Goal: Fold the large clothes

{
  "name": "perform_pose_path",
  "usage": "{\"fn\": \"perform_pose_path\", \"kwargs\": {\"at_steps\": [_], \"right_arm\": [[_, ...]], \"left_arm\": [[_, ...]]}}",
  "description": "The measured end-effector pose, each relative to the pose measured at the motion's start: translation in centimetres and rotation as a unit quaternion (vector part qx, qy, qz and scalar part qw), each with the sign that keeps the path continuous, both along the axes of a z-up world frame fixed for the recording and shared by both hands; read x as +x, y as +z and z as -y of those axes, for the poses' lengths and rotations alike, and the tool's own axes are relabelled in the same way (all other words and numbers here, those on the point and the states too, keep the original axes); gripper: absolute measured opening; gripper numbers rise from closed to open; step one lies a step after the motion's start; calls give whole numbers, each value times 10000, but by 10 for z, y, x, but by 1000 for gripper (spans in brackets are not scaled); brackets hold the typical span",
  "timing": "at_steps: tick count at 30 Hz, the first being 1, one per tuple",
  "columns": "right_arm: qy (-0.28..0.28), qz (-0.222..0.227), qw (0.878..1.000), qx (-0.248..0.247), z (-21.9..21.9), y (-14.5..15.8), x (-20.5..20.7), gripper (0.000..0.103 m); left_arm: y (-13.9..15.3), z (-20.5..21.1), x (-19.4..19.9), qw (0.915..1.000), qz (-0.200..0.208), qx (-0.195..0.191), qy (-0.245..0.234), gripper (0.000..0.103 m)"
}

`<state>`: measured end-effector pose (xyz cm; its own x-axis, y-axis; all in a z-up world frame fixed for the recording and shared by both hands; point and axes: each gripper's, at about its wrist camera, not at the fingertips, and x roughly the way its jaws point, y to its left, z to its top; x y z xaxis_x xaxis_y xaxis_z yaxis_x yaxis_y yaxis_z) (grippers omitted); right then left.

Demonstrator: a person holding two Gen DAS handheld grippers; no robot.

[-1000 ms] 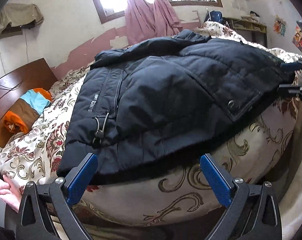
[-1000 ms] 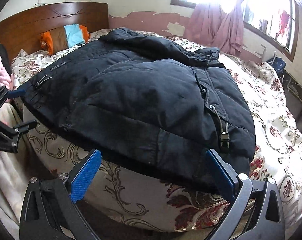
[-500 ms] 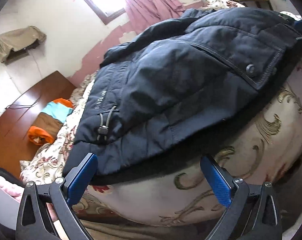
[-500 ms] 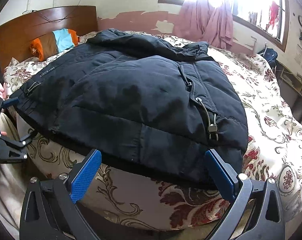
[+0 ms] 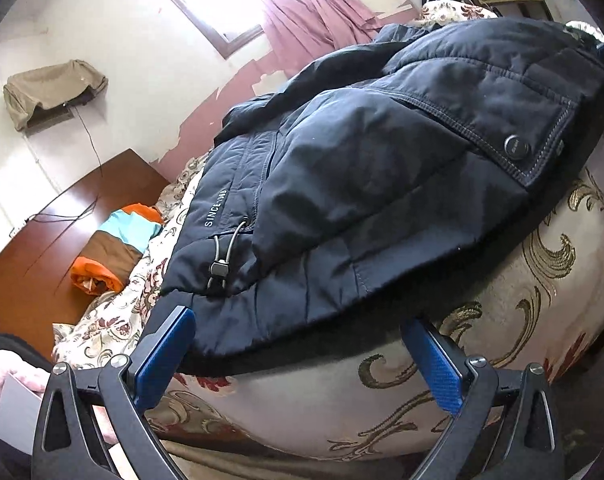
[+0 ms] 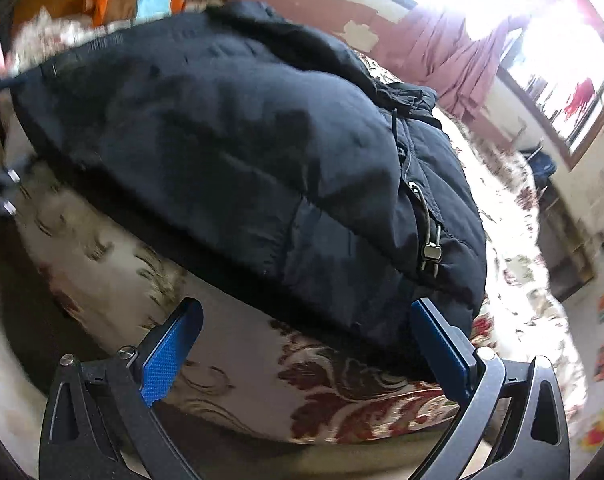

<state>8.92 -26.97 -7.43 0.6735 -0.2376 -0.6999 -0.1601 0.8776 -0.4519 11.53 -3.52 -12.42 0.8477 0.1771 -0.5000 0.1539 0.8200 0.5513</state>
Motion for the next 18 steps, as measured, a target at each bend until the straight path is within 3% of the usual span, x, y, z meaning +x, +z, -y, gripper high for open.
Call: {"fn": "perform_pose_path", "kwargs": {"at_steps": [8, 12, 18], "right_arm": [[-399, 500, 9950, -765, -8, -1, 13, 101], [-508, 927, 9928, -566, -3, 13, 14, 101], [-523, 1542, 9866, 119, 7, 38, 4, 101]], "left_arm": [[-1, -3, 1, 9999, -56, -71, -67, 103], [-5, 0, 0, 9999, -54, 52, -80, 103], [-11, 7, -2, 9997, -69, 222, -107, 103]]}}
